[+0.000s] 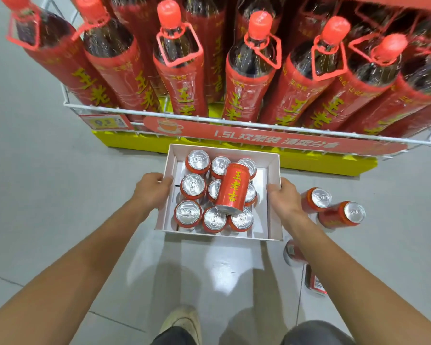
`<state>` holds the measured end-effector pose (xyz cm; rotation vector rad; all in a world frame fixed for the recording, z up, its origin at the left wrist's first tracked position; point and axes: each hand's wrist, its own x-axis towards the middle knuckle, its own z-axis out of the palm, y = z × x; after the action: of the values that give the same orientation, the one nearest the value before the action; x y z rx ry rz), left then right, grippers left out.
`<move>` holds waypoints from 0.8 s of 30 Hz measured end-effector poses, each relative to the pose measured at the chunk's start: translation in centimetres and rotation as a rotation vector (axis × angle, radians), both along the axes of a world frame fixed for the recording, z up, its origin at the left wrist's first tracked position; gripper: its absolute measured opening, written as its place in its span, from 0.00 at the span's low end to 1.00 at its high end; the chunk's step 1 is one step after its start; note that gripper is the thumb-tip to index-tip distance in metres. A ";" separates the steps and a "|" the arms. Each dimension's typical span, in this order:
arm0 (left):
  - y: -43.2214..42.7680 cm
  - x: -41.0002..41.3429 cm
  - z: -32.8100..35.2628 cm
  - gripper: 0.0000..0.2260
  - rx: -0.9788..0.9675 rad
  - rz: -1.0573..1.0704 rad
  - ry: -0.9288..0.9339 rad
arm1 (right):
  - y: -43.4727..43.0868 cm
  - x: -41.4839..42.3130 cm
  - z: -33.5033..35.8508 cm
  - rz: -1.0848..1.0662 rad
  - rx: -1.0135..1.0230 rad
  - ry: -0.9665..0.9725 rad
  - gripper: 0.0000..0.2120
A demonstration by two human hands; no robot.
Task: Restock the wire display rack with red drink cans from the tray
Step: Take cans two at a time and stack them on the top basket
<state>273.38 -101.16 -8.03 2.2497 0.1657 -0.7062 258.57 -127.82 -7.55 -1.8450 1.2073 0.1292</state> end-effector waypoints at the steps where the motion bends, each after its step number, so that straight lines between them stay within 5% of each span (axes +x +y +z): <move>1: 0.5 -0.1 0.6 0.14 -0.004 -0.014 -0.001 | 0.3 -0.4 0.5 0.037 -0.005 0.005 0.16; 13: 0.0 -2.9 7.3 0.12 0.051 -0.246 -0.262 | 3.4 -2.9 5.8 0.194 -0.305 -0.080 0.23; 24: -4.8 -4.7 2.3 0.29 0.232 -0.329 -0.263 | 9.0 2.1 3.3 0.204 -0.264 -0.022 0.34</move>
<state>268.64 -105.92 -5.77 2.6008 -0.2696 -0.5719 260.66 -118.84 -4.30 -2.1935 1.0581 0.0641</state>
